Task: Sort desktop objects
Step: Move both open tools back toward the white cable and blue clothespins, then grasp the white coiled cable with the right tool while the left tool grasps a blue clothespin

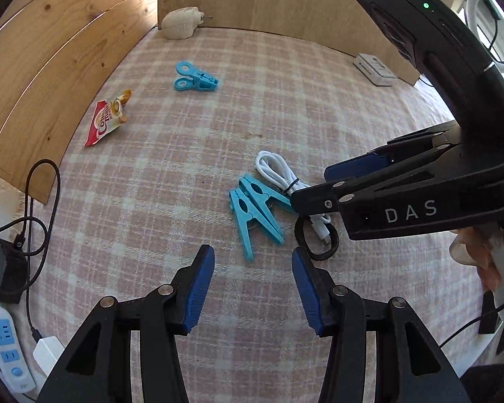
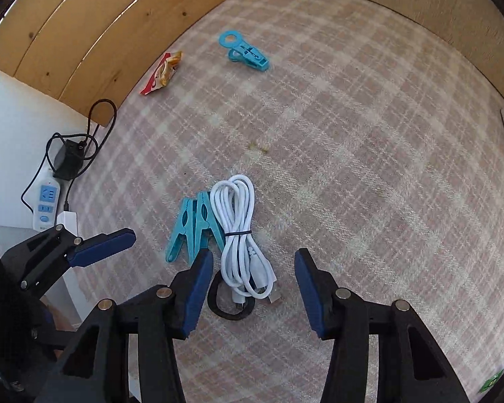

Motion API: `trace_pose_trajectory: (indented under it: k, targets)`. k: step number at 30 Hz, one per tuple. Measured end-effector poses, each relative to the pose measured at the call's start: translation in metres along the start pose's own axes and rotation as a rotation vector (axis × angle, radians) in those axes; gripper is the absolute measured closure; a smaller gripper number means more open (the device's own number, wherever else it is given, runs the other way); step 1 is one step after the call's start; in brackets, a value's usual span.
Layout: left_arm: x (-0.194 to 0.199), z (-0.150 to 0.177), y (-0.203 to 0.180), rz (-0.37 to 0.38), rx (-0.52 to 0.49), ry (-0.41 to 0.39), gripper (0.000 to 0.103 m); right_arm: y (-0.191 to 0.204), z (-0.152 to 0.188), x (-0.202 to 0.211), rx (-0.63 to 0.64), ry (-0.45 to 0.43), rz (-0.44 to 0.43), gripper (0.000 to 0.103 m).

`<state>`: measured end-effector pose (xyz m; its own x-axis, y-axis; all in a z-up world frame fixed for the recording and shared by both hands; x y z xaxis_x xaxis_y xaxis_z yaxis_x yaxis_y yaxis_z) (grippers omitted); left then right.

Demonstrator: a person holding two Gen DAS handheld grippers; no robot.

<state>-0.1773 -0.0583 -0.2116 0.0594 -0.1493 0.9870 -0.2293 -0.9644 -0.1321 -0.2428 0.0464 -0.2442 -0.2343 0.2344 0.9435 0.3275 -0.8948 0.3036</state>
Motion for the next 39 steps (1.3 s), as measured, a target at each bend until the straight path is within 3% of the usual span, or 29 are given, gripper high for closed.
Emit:
trace_pose_trajectory:
  k: [4, 10, 15, 34, 39]
  targets:
    - [-0.006, -0.007, 0.0, -0.005, 0.002, 0.011, 0.051, -0.003, -0.005, -0.002, 0.008, -0.003, 0.014, 0.07]
    - [-0.013, -0.015, -0.002, 0.006, 0.009, 0.018, 0.051, -0.011, -0.01, 0.005, 0.001, -0.022, 0.02, 0.075]
    - [-0.018, -0.02, 0.003, 0.003, 0.02, 0.029, 0.054, -0.027, -0.013, 0.012, -0.002, -0.044, 0.094, 0.076]
    - [-0.017, -0.023, 0.02, -0.017, 0.047, 0.024, 0.059, -0.055, -0.008, 0.016, -0.032, -0.04, 0.093, 0.077]
    - [-0.019, -0.018, 0.024, -0.066, 0.038, 0.041, 0.071, -0.055, -0.009, 0.017, -0.03, -0.043, 0.097, 0.078]
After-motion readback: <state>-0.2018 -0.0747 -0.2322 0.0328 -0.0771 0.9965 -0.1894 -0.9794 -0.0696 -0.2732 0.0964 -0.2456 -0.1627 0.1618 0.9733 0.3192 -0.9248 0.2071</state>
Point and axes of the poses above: each gripper's, at about its wrist camera, not at the fingertips, and x roughly against the way its jaws point, y to its left, z to its underside, the point moved 10 cm from there along -x, roughly the way its jaws point, and after that the axes turned 15 degrees about y, right-handed, at the moved point
